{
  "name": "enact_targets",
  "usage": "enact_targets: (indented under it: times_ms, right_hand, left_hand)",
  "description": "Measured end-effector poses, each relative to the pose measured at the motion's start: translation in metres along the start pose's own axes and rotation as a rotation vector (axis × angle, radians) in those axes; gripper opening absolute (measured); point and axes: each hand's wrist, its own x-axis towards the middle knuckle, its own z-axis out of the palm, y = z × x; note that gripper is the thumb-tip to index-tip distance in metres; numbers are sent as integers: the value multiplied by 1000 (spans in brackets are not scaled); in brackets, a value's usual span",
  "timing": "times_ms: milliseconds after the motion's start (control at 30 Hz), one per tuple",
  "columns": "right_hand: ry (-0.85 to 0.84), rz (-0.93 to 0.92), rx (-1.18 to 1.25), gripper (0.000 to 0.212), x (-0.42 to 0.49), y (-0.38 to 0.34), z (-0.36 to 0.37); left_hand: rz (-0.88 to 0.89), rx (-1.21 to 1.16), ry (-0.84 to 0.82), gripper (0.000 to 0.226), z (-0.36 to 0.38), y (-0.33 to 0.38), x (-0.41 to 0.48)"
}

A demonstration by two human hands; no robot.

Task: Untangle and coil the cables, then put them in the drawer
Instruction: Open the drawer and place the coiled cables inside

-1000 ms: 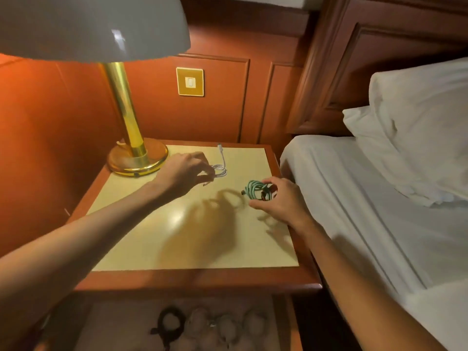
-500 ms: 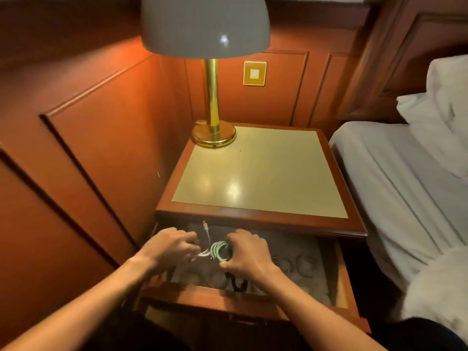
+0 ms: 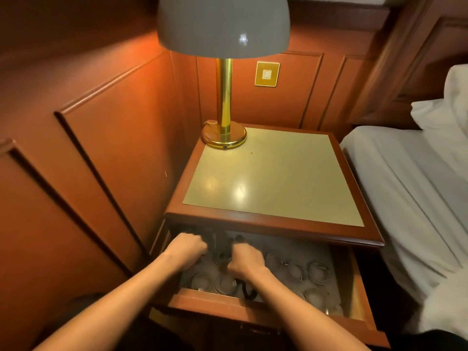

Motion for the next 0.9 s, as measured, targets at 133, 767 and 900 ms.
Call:
enact_targets:
  times_ms: [133, 767, 900]
  right_hand:
    - [41, -75, -40, 48, -22, 12, -5]
    - [65, -99, -309, 160, -143, 146, -57]
    - [109, -75, -310, 159, -147, 149, -51]
  left_hand:
    - [1, -26, 33, 28, -25, 3, -16]
    - [95, -210, 104, 164, -73, 50, -71]
    - [69, -266, 104, 161, -70, 44, -72]
